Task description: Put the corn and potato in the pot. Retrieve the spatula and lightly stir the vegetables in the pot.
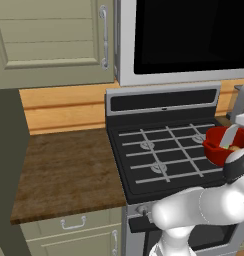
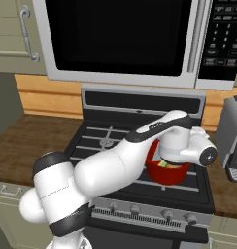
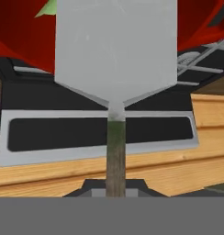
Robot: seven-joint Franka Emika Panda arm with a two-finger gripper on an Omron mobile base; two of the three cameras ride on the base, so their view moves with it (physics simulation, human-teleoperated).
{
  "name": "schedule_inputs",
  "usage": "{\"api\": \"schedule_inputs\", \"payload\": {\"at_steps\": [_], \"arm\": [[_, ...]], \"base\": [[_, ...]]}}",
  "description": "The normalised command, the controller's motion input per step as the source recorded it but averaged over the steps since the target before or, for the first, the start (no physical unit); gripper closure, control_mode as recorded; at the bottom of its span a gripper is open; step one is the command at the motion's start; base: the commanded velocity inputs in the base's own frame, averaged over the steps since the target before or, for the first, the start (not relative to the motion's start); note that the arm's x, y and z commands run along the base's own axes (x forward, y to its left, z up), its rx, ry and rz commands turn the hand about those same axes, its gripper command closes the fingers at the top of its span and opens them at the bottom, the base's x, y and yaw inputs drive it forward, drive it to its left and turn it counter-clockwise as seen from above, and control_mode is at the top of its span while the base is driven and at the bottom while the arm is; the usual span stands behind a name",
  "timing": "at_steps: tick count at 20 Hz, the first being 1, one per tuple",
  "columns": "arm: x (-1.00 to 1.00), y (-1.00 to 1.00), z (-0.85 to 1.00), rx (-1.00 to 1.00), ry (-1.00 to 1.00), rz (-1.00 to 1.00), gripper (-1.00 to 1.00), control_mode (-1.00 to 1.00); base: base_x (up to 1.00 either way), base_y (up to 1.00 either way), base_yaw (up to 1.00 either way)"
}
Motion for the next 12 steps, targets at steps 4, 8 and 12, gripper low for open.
{"api": "schedule_inputs", "payload": {"at_steps": [4,8,12], "arm": [[0.02,0.00,-0.77,0.00,0.01,-0.01,1.00,-1.00],[0.00,0.10,-0.94,-0.06,0.06,-0.05,1.00,-1.00],[0.04,0.00,-0.10,0.00,0.00,0.00,1.00,-1.00]], "base": [[0.00,0.00,0.00],[0.00,0.00,0.00],[0.00,0.00,0.00]]}}
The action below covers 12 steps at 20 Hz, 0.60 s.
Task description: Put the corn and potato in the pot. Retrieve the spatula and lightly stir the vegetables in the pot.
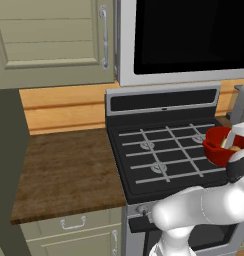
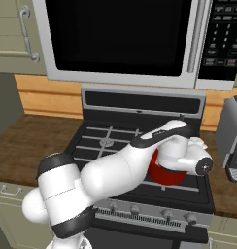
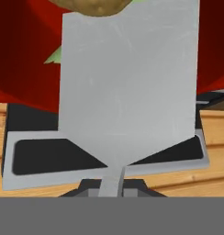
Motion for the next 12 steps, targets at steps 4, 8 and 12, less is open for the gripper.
{"api": "schedule_inputs", "payload": {"at_steps": [4,8,12], "arm": [[0.01,0.02,0.00,0.02,-0.08,0.00,1.00,-1.00],[0.00,0.22,0.00,0.04,-0.15,-0.01,1.00,-1.00],[0.00,0.25,0.00,0.03,-0.17,-0.05,1.00,-1.00]], "base": [[0.00,0.00,0.00],[0.00,0.00,0.00],[0.00,0.00,0.00]]}}
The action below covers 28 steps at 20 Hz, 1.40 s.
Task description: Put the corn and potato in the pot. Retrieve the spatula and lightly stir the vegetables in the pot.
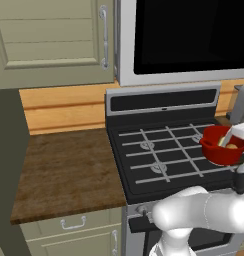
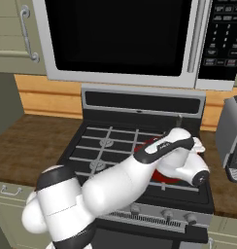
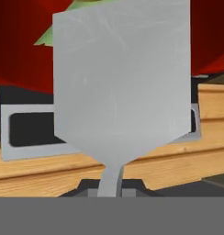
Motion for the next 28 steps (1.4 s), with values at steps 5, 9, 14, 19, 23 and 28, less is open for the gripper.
{"api": "schedule_inputs", "payload": {"at_steps": [5,9,14,19,23,28], "arm": [[0.00,0.01,0.00,0.00,-0.06,-0.06,1.00,-1.00],[0.00,0.00,0.01,0.01,-0.01,-0.08,1.00,-1.00],[0.00,0.00,0.21,0.04,0.00,-0.13,1.00,-1.00],[0.00,0.10,0.15,0.00,0.00,-0.22,1.00,-1.00],[0.14,0.27,-0.01,0.00,0.00,-0.19,1.00,-1.00],[0.33,0.17,-0.05,-0.01,0.00,-0.13,1.00,-1.00]], "base": [[0.00,0.00,0.00],[0.00,0.00,0.00],[0.00,0.00,0.00],[0.00,0.00,0.00],[0.00,0.00,0.00],[0.00,0.00,0.00]]}}
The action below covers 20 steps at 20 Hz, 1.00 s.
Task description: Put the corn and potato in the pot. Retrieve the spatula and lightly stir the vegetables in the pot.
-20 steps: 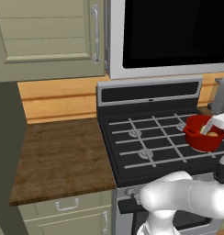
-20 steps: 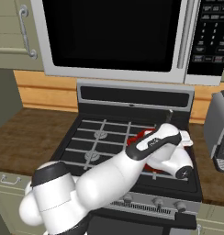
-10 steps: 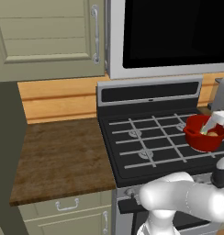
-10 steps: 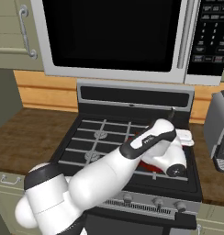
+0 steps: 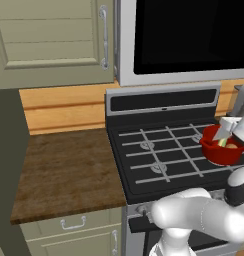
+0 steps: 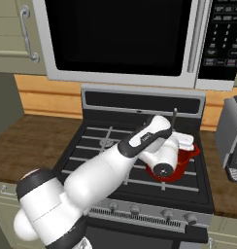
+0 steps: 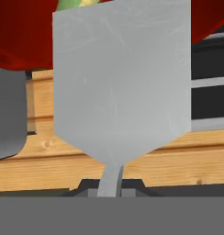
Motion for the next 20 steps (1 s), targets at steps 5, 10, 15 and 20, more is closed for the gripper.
{"api": "schedule_inputs", "payload": {"at_steps": [5,10,15,20], "arm": [[0.06,0.03,0.00,-0.09,0.02,0.02,1.00,-1.00],[0.00,0.02,0.00,-0.23,0.02,0.07,1.00,-1.00],[0.01,0.09,0.00,-0.29,0.07,0.07,1.00,-1.00],[0.03,0.09,0.00,-0.22,0.17,0.05,1.00,-1.00]], "base": [[0.00,0.00,0.00],[0.00,0.00,0.00],[0.00,0.00,0.00],[0.00,0.00,0.00]]}}
